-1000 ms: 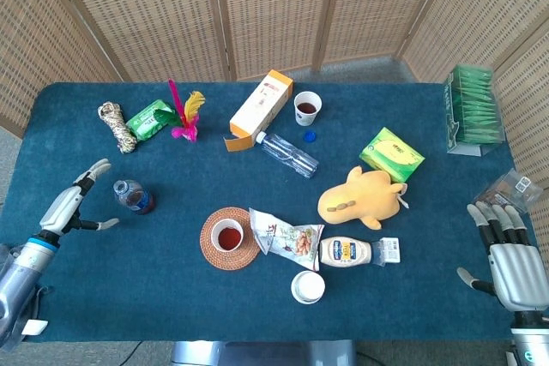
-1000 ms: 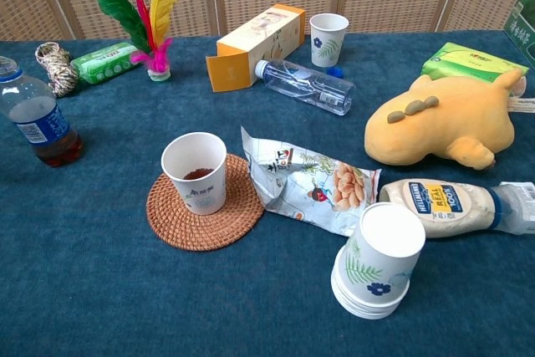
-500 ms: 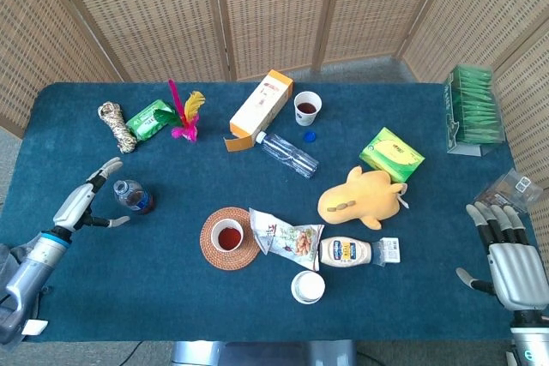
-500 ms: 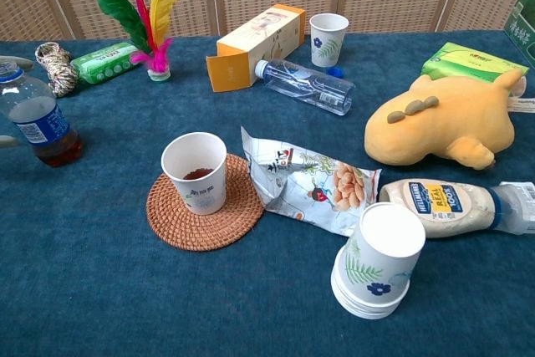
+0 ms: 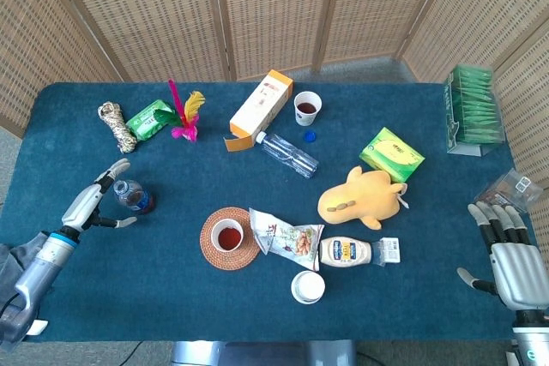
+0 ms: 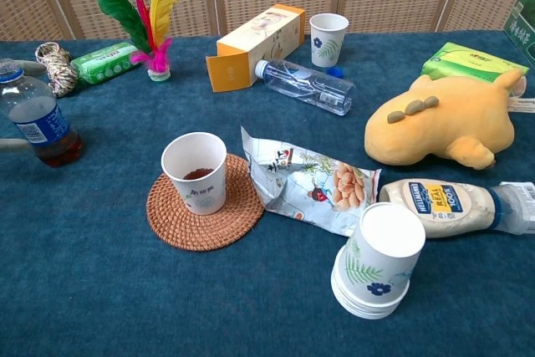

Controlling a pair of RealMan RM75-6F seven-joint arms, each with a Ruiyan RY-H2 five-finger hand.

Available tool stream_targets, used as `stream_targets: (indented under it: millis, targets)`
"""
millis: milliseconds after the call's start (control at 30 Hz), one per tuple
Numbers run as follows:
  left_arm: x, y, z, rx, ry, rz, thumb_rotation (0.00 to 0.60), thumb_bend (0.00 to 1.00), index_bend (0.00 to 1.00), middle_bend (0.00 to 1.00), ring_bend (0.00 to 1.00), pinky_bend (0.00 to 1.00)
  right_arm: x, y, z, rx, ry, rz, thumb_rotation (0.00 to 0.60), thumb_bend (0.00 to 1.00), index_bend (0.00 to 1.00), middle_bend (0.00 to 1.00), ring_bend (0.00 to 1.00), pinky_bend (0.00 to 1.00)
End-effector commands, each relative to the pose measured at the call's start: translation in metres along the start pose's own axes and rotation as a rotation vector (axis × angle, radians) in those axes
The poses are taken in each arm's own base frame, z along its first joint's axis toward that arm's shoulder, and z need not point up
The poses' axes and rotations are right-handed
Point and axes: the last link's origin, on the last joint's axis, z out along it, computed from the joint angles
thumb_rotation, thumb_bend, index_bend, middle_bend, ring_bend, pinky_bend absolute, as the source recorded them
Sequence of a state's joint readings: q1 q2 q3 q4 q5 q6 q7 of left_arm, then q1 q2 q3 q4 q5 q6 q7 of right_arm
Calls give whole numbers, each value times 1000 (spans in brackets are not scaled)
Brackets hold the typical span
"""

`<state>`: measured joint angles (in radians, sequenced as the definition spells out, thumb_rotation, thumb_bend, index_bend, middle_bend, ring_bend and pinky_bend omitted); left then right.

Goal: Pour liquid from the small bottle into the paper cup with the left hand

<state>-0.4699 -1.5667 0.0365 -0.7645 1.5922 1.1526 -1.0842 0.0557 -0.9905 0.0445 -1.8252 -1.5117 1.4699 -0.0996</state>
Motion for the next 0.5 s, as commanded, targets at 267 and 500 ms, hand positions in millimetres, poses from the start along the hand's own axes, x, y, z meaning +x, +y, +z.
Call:
stream_targets:
  millis: [267,500]
  targets:
    - [-6,1,6,4,-4,-2,600,204,0,0,0,0,0,0,0,1,-7,7,600,0,0,0,0,0]
    - [-9,5,11,-5,8,-7,600,208,0,0,0,0,1,1,0,0,-7,14,600,0,0,0,0,0]
